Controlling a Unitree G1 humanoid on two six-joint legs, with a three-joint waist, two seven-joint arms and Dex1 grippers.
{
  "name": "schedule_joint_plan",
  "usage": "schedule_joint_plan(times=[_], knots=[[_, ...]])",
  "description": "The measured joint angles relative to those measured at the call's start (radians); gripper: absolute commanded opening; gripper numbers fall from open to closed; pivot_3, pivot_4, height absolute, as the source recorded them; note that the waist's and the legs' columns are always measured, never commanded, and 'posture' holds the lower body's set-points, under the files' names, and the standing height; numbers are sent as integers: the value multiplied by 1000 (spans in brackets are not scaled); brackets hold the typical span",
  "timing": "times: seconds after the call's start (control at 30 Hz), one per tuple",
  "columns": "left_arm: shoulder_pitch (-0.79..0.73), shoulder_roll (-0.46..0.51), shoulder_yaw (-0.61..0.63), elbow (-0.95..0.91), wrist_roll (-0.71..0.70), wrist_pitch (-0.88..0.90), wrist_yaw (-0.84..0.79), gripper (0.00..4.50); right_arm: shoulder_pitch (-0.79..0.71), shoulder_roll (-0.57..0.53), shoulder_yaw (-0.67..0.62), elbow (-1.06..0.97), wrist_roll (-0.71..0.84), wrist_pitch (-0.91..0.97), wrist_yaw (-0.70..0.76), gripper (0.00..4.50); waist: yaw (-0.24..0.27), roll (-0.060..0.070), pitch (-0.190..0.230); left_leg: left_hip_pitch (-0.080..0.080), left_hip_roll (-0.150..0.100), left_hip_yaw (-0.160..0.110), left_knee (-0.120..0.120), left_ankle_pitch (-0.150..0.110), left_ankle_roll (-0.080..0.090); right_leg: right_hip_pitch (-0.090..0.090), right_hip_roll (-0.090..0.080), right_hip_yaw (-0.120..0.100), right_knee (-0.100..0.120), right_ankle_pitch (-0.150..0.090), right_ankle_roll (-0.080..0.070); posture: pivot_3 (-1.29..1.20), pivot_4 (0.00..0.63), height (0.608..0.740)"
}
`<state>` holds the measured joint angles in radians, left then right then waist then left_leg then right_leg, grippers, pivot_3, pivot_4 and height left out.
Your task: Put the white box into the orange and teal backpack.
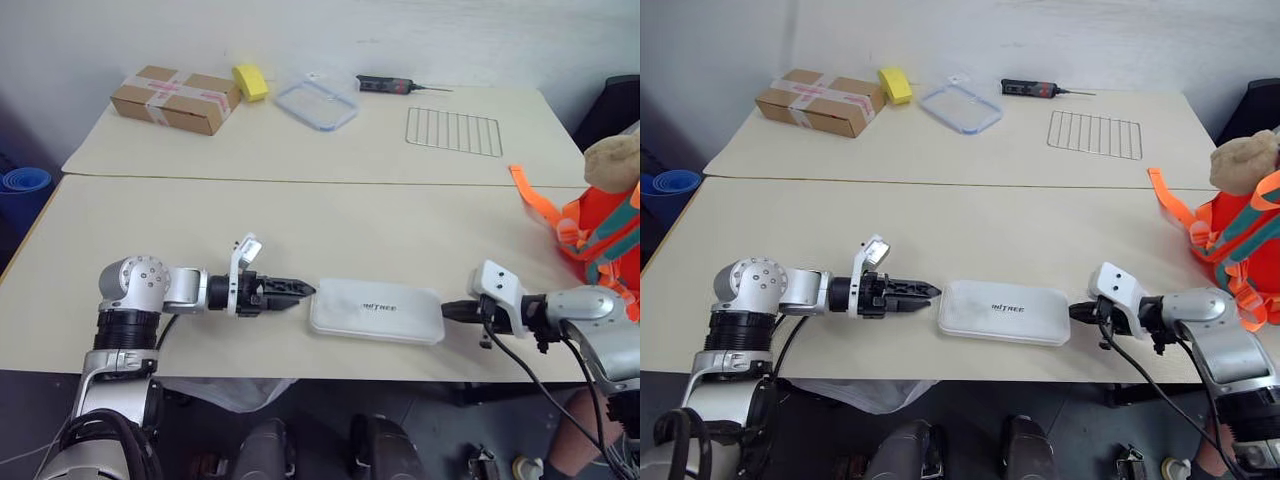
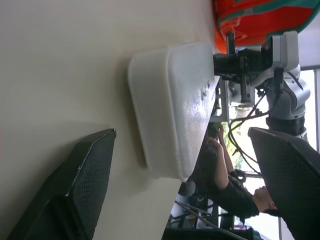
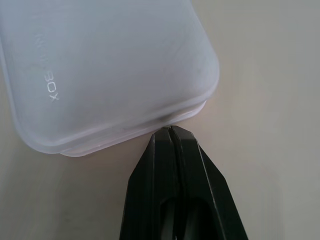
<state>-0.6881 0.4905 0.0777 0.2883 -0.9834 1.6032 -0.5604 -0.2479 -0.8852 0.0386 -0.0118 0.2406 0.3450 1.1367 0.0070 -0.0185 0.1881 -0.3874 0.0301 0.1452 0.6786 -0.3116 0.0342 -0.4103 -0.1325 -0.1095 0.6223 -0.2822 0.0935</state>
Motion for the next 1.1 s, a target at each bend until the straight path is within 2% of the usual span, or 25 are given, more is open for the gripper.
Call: schedule_joint_plan(times=[0.17,0.2,0.3,0.53,0.57,0.7,0.8,0.87,0.93,1.0,1.1], knots=[[-24,-56,14,60,-39,7,58,4473,-28,33,18,0,-7,14,-11,0,-3,0,0,0,0,0,0,1,1,0,0,0,0,0,0,0,150,740],[-32,-70,23,77,-42,9,72,4288,-34,40,21,-1,-7,19,-15,0,-3,0,0,0,0,0,0,1,2,0,0,0,0,0,0,0,150,740],[-44,-112,34,110,-42,10,111,3611,-40,62,25,-28,3,40,-16,0,-3,0,0,-1,0,0,0,1,2,-1,0,0,0,0,0,0,150,740],[-63,-137,64,155,-59,10,121,1409,9,73,5,-42,28,28,-22,0,-4,0,0,-2,0,0,0,1,2,-1,1,-1,0,0,0,0,150,740],[-63,-137,63,152,-59,10,120,1263,24,81,-17,-41,37,31,-39,0,-4,0,0,-2,0,0,0,1,2,-1,1,-1,0,0,0,0,150,740],[-14,-131,95,67,-57,-27,80,1250,200,91,-193,-44,100,19,-95,1226,7,0,0,-2,0,0,-1,1,1,-2,1,-1,-1,0,0,0,150,740],[100,-36,59,-86,-25,-161,-64,1250,367,151,-366,-87,155,-33,-130,2208,6,0,0,-2,0,2,-5,0,0,-2,2,0,-3,0,0,0,150,740],[165,38,-6,-186,33,-290,-193,1250,455,177,-471,-109,175,-61,-168,2941,1,1,0,-1,-1,3,-6,-1,-2,-3,2,2,-3,0,0,0,150,740],[229,117,-91,-268,129,-496,-361,1250,536,198,-615,-109,184,-93,-216,3647,0,1,0,1,-1,4,-10,-2,-5,-2,1,2,-6,0,0,0,150,740],[280,150,-112,-282,224,-723,-495,1250,557,248,-783,-90,213,-135,-294,4352,1,1,0,1,-1,4,-12,-2,-5,-2,1,2,-8,0,-1,0,150,740],[289,151,-116,-282,281,-863,-577,1250,518,271,-907,-80,236,-187,-396,4460,-5,1,0,1,1,3,-13,-2,-5,-2,1,2,-9,1,-2,0,150,740]])
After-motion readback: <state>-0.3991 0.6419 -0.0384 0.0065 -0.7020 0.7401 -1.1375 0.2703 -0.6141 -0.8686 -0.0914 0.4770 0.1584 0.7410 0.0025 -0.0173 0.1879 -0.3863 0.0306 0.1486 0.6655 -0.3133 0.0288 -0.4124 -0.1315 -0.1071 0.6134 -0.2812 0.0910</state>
